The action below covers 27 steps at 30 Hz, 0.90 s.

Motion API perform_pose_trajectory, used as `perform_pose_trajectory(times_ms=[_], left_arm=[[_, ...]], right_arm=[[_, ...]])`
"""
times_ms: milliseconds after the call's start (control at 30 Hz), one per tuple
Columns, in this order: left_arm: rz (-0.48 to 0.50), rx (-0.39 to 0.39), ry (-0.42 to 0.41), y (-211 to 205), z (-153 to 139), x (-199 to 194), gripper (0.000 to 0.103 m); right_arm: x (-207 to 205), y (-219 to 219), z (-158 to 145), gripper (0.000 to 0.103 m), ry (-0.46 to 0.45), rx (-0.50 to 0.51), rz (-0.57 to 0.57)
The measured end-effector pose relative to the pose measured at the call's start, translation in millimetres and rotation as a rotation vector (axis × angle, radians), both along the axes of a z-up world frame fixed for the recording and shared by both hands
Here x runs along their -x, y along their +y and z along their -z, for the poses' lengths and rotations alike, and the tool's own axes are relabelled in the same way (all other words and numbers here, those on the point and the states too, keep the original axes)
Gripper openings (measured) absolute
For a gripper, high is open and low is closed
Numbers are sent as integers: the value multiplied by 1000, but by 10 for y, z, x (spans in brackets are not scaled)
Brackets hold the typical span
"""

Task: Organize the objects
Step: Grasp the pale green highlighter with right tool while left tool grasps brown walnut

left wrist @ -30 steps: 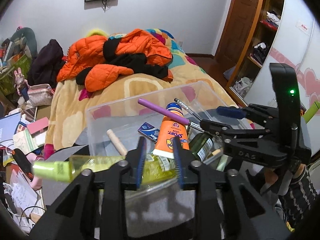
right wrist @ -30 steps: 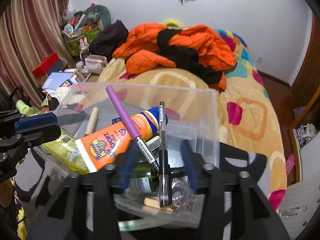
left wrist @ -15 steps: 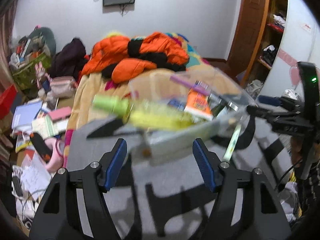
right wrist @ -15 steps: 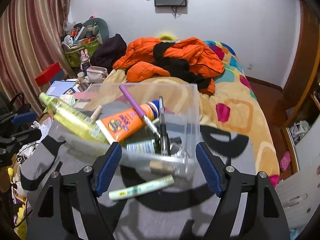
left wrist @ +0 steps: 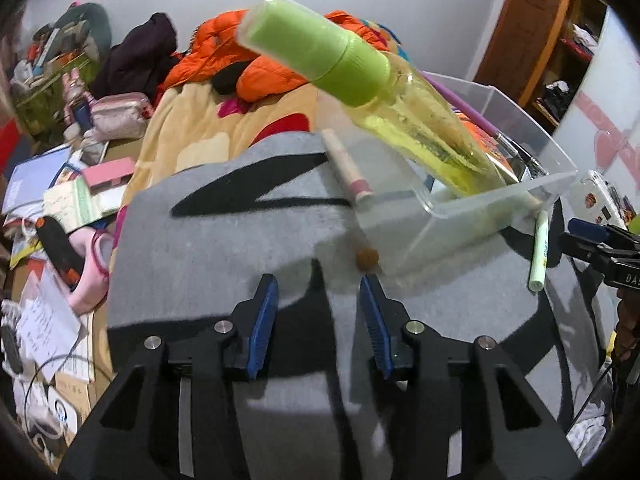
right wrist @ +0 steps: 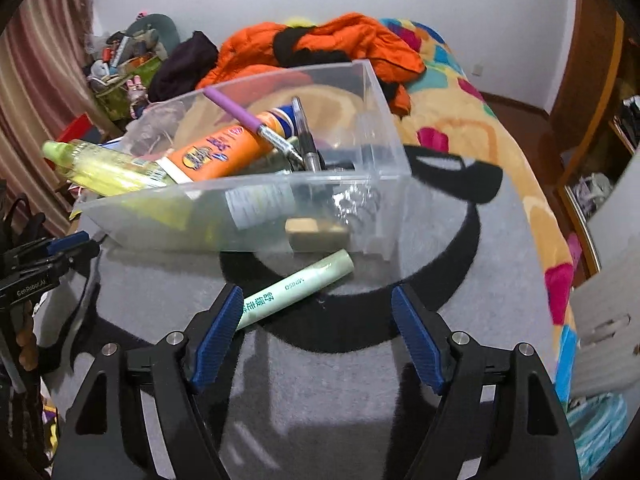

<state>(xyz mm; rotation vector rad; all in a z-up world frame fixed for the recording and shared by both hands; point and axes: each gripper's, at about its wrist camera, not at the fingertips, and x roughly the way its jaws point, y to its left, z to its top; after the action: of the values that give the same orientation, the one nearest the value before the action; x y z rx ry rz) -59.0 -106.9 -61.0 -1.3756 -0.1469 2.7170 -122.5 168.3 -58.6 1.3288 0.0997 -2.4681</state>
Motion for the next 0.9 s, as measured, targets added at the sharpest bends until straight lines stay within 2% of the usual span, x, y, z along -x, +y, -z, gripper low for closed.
perform_pose_trajectory(times_ms=[200, 367, 500, 700, 833, 900], left_arm=[[94, 20, 6, 101, 38, 91, 42], [135, 42, -3, 148, 55, 172, 33], [148, 50, 8, 160, 80, 214, 24], [124, 34, 14, 138, 96, 262, 19], [108, 32, 20, 156, 93, 302, 12], [108, 41, 23, 167, 94, 298, 12]], right_arm=[[44, -120, 84, 74, -21, -16, 12], [62, -189, 130, 74, -33, -22, 32], [90, -236, 169, 74, -39, -28, 50], [80, -274, 238, 73, -28, -55, 88], [51, -271, 228, 58, 1, -91, 102], [36, -248, 211, 50, 5, -88, 106]])
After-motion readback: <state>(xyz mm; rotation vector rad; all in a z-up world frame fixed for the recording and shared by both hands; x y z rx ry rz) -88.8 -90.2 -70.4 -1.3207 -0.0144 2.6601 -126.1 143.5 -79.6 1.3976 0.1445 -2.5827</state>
